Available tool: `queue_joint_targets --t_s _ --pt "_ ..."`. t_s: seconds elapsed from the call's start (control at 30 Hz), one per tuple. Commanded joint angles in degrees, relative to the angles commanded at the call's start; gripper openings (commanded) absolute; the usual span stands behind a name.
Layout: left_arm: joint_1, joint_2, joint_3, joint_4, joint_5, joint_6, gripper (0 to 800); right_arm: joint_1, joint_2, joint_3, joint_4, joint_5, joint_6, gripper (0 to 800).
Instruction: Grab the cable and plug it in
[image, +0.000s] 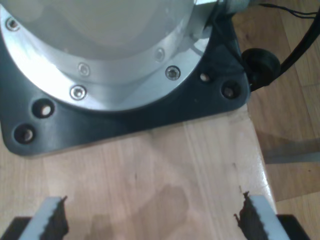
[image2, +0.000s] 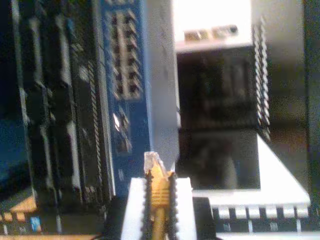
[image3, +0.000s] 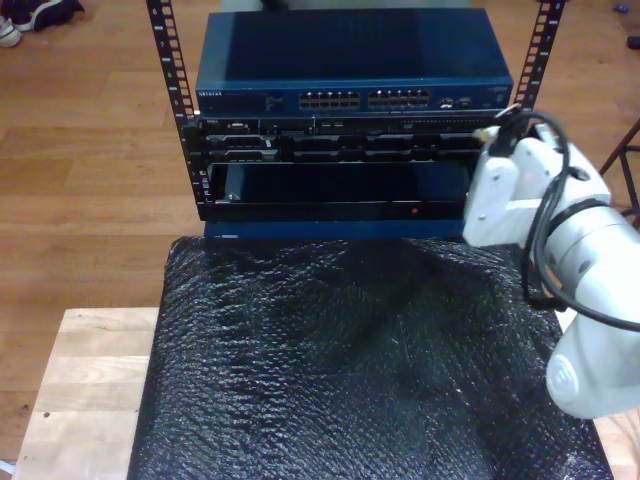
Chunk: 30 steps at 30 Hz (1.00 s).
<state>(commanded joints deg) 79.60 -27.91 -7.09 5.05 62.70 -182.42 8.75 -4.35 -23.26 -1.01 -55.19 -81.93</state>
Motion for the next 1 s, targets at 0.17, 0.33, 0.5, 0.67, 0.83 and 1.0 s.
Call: queue_joint_targets --t_s 0.17,0.33,0.5,0.67,0.83,1.0 --pt "0.0 0.0 0.0 0.0 0.0 0.0 800 0.2 1.3 -1.4 0.0 0.3 0.0 0" --pt "0.0 0.0 0.0 0.0 0.0 0.0 800 0.2 4.3 -4.0 0.0 0.0 0.2 0" --pt "0.0 0.0 0.0 0.0 0.0 0.0 800 0.5 7.4 -6.5 -0.1 -0.3 0.3 0" --pt "0.0 0.0 0.0 0.0 0.0 0.0 800 1.1 9.1 -8.2 -0.1 -1.7 0.4 0" --pt "0.0 0.0 0.0 0.0 0.0 0.0 800 1.8 13.5 -11.0 -0.1 -6.9 0.2 0" --pt "0.0 0.0 0.0 0.0 0.0 0.0 800 2.9 16.9 -14.9 0.3 -8.7 0.4 0"
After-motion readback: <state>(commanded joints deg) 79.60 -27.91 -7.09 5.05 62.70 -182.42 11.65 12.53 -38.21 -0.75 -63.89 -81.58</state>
